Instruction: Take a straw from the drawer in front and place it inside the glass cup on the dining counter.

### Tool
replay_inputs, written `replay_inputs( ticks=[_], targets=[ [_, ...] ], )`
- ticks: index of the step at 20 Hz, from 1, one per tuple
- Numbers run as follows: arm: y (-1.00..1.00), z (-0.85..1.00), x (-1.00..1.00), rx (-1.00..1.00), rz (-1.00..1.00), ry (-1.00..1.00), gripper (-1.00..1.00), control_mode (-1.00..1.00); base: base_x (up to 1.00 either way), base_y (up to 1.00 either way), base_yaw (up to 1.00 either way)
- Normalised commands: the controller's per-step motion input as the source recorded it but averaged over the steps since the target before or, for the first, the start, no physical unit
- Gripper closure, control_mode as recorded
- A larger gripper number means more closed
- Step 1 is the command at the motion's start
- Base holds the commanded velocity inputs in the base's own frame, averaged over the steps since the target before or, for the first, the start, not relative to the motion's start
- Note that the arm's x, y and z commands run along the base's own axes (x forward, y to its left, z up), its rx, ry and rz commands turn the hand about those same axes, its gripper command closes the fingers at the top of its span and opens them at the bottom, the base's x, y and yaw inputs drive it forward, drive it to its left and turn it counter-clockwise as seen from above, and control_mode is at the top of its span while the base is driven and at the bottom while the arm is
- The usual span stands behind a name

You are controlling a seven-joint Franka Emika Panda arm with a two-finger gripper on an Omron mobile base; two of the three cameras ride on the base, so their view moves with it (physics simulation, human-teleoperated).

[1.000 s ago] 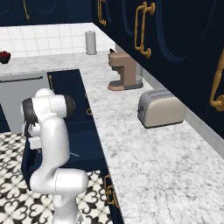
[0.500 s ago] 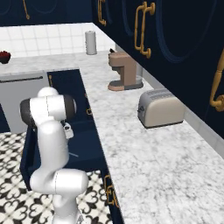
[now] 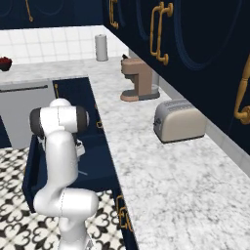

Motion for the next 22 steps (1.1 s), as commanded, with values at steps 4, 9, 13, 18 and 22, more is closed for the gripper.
replay_inputs(
  ticks=[4,9,13,18,22],
  targets=[
    [0.12,-0.2,0.0,0.0,0.2,0.0,-1.0,-1.0,0.0,0.0,0.0],
    [0.2,-0.11,0.1,0.0,0.16,0.01,-1.0,-1.0,0.0,0.0,0.0],
    [0.26,-0.19,0.33,0.0,0.11,0.04,-1.0,-1.0,0.0,0.0,0.0],
    [0.11,-0.27,0.26,0.0,0.05,0.02,-1.0,-1.0,0.0,0.0,0.0],
    [0.04,-0.36,0.02,0.0,0.0,0.02,-1.0,-1.0,0.0,0.0,0.0]
  ],
)
